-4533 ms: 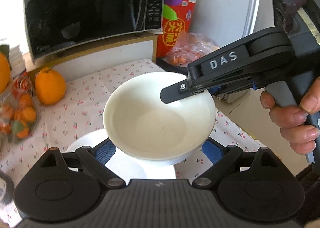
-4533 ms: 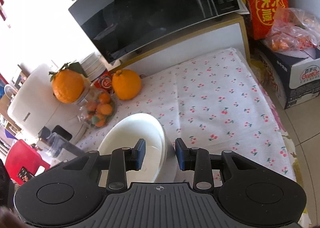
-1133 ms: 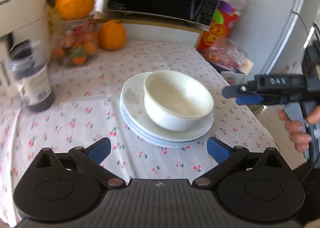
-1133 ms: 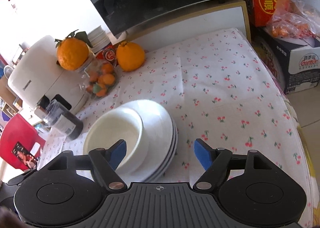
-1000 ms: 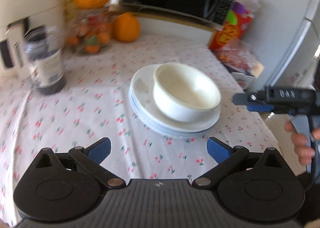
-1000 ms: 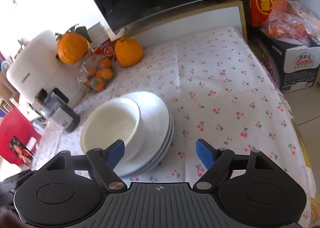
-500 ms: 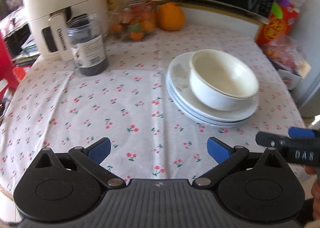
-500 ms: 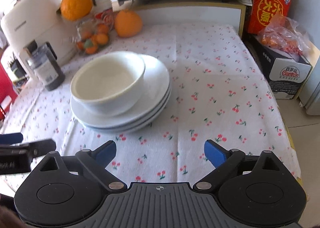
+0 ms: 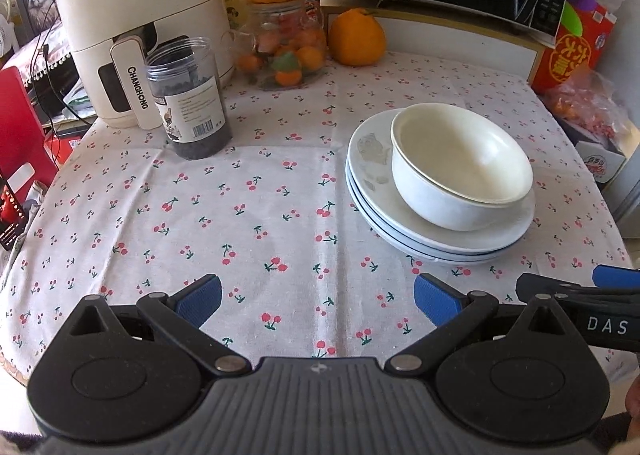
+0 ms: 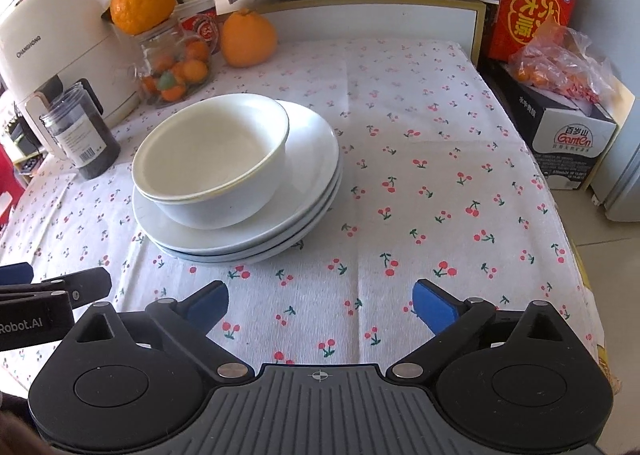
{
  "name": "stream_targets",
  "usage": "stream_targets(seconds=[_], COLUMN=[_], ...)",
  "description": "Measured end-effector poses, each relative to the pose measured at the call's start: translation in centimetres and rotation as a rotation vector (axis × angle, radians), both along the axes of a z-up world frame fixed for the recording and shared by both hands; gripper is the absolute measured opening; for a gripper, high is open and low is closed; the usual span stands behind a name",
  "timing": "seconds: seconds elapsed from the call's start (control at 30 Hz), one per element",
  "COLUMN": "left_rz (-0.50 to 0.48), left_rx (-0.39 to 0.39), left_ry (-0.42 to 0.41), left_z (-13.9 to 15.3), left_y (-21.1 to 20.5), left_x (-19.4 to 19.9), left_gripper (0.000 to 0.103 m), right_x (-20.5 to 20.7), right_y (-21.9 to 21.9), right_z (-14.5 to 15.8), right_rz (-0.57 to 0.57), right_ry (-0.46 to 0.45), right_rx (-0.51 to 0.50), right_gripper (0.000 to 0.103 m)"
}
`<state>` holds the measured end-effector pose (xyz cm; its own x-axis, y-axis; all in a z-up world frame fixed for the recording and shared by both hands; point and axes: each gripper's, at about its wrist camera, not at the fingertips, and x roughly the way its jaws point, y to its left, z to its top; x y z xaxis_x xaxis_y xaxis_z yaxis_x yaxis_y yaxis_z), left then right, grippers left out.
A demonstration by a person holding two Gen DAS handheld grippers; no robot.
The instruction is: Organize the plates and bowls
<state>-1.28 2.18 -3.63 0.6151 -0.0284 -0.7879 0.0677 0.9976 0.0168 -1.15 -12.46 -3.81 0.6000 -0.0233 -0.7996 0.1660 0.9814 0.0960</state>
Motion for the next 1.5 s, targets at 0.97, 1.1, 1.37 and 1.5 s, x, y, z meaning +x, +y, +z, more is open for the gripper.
stream_targets(seconds=[0.97, 1.1, 1.37, 1.5], left_rz=[-0.052, -0.055, -0.05, -0.052], left_rx=[-0.039, -0.036, -0.037, -0.037], left_ry=[-0.091, -0.09, -0.087, -0.086], left_z=[0.8, 0.8, 0.9, 0.9], left_y=[-0.6, -0.6, -0.5, -0.5], left_x=[0.0, 0.0, 0.0, 0.0], left_gripper=[0.103, 0.103, 0.103, 0.103], right_x=[-0.4, -0.4, -0.3, -0.3], right_y=[-0.3, -0.3, -0.1, -0.1], right_z=[1.0, 1.0, 0.8, 0.8], right_rz=[-0.022, -0.019, -0.018, -0.017], right_ry=[-0.085, -0.083, -0.079, -0.079], right_rx=[-0.031, -0.034, -0.037, -0.036], right_gripper=[0.1, 0.1, 0.1, 0.1])
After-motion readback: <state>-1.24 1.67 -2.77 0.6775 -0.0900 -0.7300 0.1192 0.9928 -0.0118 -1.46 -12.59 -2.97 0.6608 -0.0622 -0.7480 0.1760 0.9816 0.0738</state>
